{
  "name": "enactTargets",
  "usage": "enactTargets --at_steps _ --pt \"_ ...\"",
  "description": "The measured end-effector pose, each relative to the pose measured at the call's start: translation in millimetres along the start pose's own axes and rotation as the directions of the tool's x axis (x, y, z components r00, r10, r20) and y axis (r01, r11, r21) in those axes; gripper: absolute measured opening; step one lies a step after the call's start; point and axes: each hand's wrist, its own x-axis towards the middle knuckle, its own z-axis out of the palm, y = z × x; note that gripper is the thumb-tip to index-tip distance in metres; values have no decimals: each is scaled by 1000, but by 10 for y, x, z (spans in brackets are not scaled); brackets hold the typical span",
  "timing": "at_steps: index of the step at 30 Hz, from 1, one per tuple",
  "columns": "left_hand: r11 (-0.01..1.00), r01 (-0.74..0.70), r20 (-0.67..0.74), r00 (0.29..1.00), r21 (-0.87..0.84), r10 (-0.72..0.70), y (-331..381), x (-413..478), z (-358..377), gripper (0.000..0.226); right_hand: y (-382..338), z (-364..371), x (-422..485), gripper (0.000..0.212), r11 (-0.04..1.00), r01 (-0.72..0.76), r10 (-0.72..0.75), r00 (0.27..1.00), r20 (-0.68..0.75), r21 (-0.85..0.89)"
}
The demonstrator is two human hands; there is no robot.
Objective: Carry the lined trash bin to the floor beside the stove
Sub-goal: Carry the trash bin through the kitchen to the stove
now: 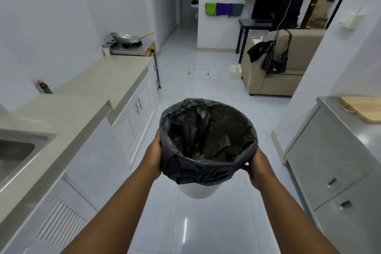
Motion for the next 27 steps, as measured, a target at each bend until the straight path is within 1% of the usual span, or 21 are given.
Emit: enactTargets --at_steps 2,3,5,8,12,15,19,22,27 --pt "1000 4 -13 1000 -11 -4 97 468 149 38 -128 15 525 30 1000 -9 9 1000 1 -6" --pt "1000 5 -16 1000 -24 -5 90 525 149 38 -146 27 569 29 1000 -9 9 1000 1 -11" --pt "1000 -7 -13 1000 6 7 204 839 235 38 -257 63 931 28 1000 -1 0 1000 -3 -27" --pt "1000 -15 4 1000 15 14 392 1595 333 37 -422 161 1667 30 999 0 0 1000 -13 -41" --pt "1000 -28 33 999 -14 28 668 2591 481 35 -668 330 2573 29 999 6 -8 999 -46 -43" --pt "1000 16 73 997 3 -16 920 3301 588 41 -896 428 3174 31 998 -10 6 998 -66 -55" --pt "998 28 112 993 53 -34 1259 4214 760 57 -1159 519 4035 30 999 -6 -1 992 -127 -54" --pt "998 44 124 991 46 -49 1474 4828 960 57 -1334 563 4664 28 999 -23 18 988 -155 -34" --pt "998 34 98 994 47 -38 1748 5955 1293 59 -1563 532 5825 28 1000 -15 13 989 -147 -13"
